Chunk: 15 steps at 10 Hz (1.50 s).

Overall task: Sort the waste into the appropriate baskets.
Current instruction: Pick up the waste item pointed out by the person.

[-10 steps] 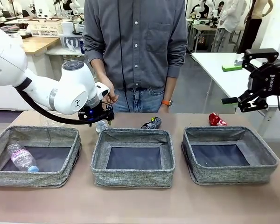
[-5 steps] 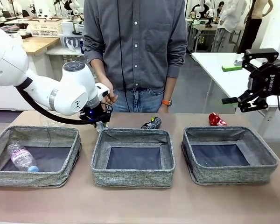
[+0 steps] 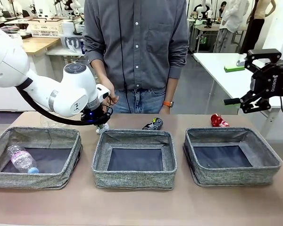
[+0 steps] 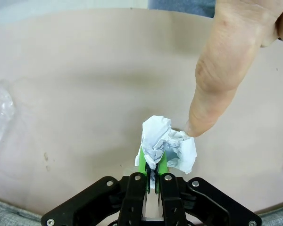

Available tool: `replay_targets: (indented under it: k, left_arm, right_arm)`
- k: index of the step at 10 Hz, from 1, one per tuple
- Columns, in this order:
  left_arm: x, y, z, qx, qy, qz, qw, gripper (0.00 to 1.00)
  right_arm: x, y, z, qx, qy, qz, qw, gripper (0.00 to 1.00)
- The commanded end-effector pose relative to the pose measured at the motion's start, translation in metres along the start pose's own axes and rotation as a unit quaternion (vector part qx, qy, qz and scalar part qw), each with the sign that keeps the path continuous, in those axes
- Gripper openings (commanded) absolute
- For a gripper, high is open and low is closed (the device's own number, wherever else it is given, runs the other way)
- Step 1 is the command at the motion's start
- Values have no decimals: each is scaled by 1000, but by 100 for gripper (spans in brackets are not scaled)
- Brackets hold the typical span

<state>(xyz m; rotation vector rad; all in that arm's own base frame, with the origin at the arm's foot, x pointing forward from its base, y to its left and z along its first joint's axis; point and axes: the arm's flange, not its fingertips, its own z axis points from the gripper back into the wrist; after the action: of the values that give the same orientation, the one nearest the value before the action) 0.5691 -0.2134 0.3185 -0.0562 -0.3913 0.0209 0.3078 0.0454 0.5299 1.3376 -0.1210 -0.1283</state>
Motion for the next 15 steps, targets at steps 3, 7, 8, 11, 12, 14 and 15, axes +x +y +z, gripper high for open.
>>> replay_targets:
  k: [3, 7, 8, 11, 12, 14, 15]
  left_arm:
    - [-6, -2, 2, 31, 4, 12, 999, 0]
    - [-29, 46, 125, -14, -5, 17, 1000, 0]
    - [-41, 55, 161, -53, -19, 12, 998, 0]
    - [-84, 71, 239, -30, 80, -72, 994, 0]
    - [-80, 81, 241, -60, 58, -57, 995, 0]
    - [-80, 57, 227, -25, 46, -34, 998, 0]
    - [-80, 57, 227, -25, 46, -34, 998, 0]
  right_arm:
    - [1, 3, 0, 10, -2, -1, 1000, 100]
    - [1, 3, 0, 10, -2, -1, 1000, 100]
    - [1, 3, 0, 10, -2, -1, 1000, 100]
    - [1, 3, 0, 10, -2, -1, 1000, 100]
    - [1, 3, 0, 10, -2, -1, 1000, 100]
    - [1, 3, 0, 10, -2, -1, 1000, 100]
    - [1, 3, 0, 10, -2, -1, 1000, 100]
